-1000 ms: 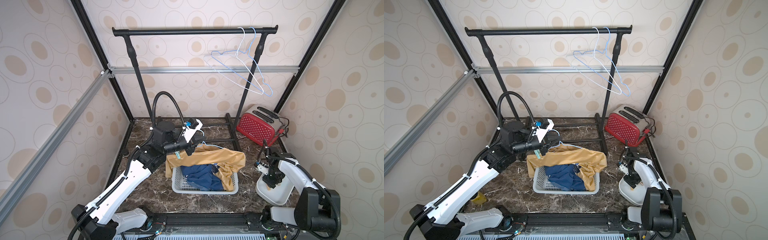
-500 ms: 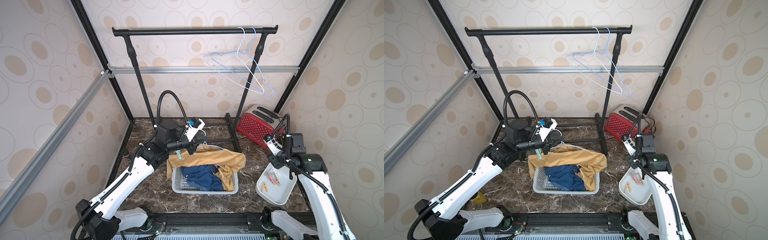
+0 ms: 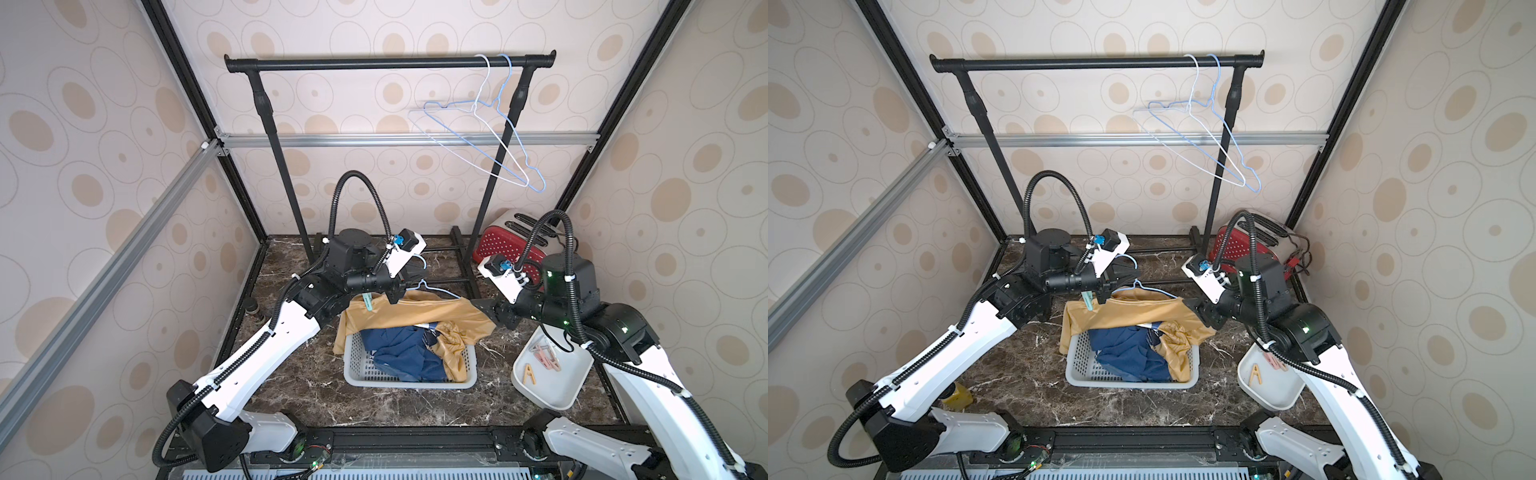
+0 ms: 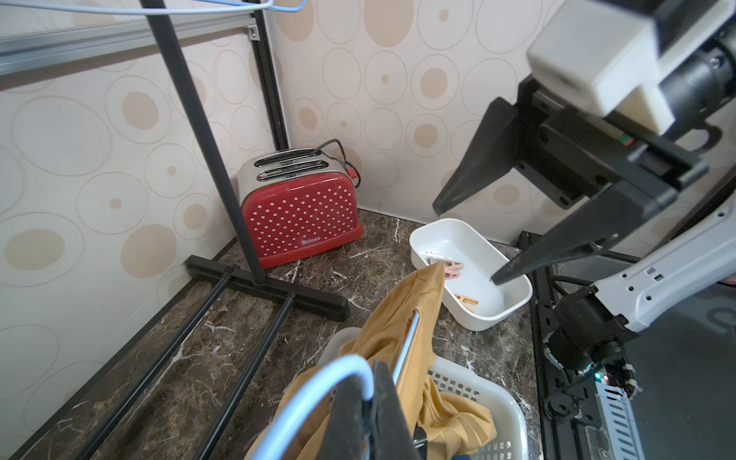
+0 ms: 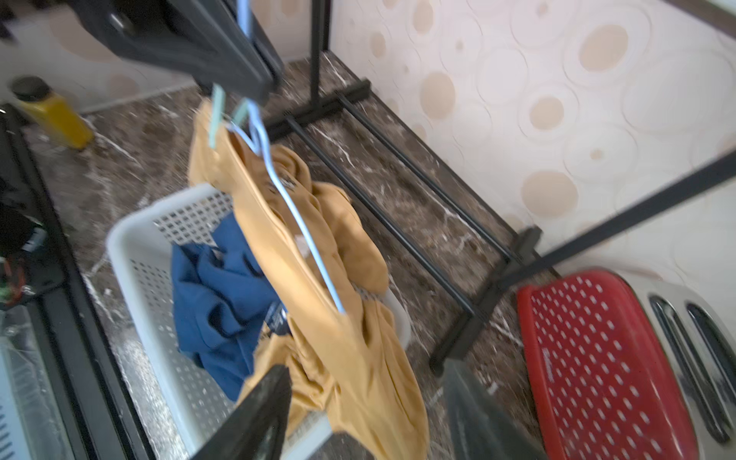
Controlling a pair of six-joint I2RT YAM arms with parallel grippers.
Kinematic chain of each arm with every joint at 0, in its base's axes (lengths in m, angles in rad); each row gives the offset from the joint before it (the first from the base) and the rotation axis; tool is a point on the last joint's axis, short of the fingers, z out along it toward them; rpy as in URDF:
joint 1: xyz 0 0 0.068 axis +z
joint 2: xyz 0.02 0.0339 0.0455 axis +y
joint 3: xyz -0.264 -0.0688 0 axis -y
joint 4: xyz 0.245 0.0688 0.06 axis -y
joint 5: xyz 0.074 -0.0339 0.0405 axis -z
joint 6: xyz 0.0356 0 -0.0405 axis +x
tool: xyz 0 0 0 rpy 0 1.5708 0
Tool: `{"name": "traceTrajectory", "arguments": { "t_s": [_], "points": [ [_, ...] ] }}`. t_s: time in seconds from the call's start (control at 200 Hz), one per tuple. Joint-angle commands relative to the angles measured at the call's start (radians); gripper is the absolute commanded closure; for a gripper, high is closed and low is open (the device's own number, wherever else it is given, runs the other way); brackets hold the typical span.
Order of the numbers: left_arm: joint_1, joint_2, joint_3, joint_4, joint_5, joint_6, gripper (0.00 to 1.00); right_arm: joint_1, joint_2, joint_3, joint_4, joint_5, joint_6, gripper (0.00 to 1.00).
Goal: Remove the clothespins securing t-shirts to the hanger
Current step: Adjust the hanger.
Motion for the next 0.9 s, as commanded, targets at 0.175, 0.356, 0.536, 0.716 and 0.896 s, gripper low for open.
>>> {"name": "traceTrajectory", "arguments": {
  "t_s": [0.175,0.356,0.536,0.716,0.896],
  "points": [
    [-0.064,0.056,0.116,-0.011,-0.009,0.041,1.0,0.014,0.103,-0.045,0.32,-0.271,0.056,0.37],
    [-0.067,0.047,0.114,-0.012,-0.018,0.038,1.0,0.014,0.15,-0.073,0.394,-0.369,0.089,0.43],
    [-0.068,0.035,0.116,-0.024,-0.023,0.046,1.0,0.013,0.185,-0.102,0.446,-0.434,0.121,0.52],
    [-0.068,0.036,0.114,-0.026,-0.025,0.047,1.0,0.013,0.225,-0.091,0.452,-0.475,0.131,0.65],
    [-0.067,0.03,0.112,-0.027,-0.034,0.052,1.0,0.014,0.24,-0.086,0.431,-0.478,0.114,0.68]
  ]
}}
